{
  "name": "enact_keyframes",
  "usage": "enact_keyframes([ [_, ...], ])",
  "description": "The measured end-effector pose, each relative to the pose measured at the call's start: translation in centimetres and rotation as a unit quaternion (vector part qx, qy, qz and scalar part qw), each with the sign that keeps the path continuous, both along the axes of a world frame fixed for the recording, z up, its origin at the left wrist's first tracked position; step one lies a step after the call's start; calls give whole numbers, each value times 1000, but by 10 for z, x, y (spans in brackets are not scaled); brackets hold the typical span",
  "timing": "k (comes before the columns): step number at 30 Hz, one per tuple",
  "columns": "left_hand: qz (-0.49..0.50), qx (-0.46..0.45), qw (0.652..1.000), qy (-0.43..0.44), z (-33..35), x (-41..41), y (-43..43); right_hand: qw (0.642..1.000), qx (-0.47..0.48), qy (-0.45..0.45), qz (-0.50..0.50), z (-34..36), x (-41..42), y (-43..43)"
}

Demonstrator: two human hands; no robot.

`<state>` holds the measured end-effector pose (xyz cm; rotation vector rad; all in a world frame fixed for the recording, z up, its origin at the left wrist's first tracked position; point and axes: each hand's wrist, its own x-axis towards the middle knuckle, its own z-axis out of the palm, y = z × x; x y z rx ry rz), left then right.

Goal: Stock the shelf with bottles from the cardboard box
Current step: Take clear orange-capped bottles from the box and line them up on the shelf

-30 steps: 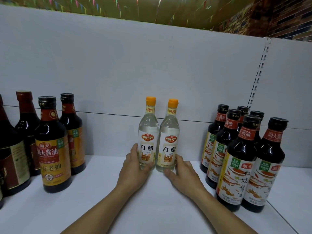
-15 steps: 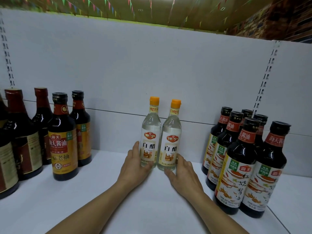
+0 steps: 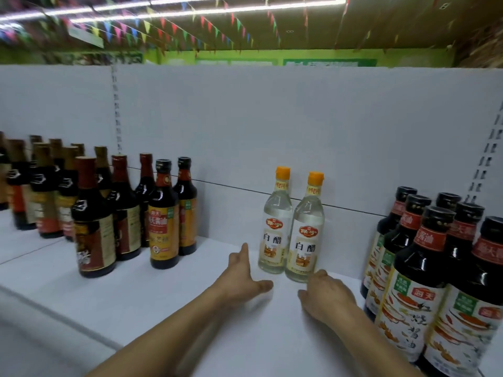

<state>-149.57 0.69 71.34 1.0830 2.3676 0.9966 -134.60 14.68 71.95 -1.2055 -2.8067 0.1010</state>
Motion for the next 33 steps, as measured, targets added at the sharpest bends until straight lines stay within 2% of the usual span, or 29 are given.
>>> enact_keyframes([
  [3, 11, 8, 1000, -20, 3, 13, -23, 993, 39, -99, 49, 18, 7, -11],
  [6, 28, 39, 999, -22, 5, 25, -50, 986, 49, -123, 98, 31, 0, -30],
  [11, 103, 137, 984, 40, 7, 29, -107, 976, 25, -27, 213, 42, -31, -86],
  [15, 195, 202, 954, 108, 12, 26, -174, 949, 16, 32, 313, 47, -62, -145],
  [18, 264, 230, 928, 126, 7, 30, -232, 919, -3, 72, 387, 47, -86, -199],
  [25, 423, 193, 877, 120, -37, 57, -401, 836, -66, 79, 540, 10, -117, -362],
  [33, 549, 130, 825, 33, -135, 111, -546, 771, -174, 4, 613, -105, -102, -507],
])
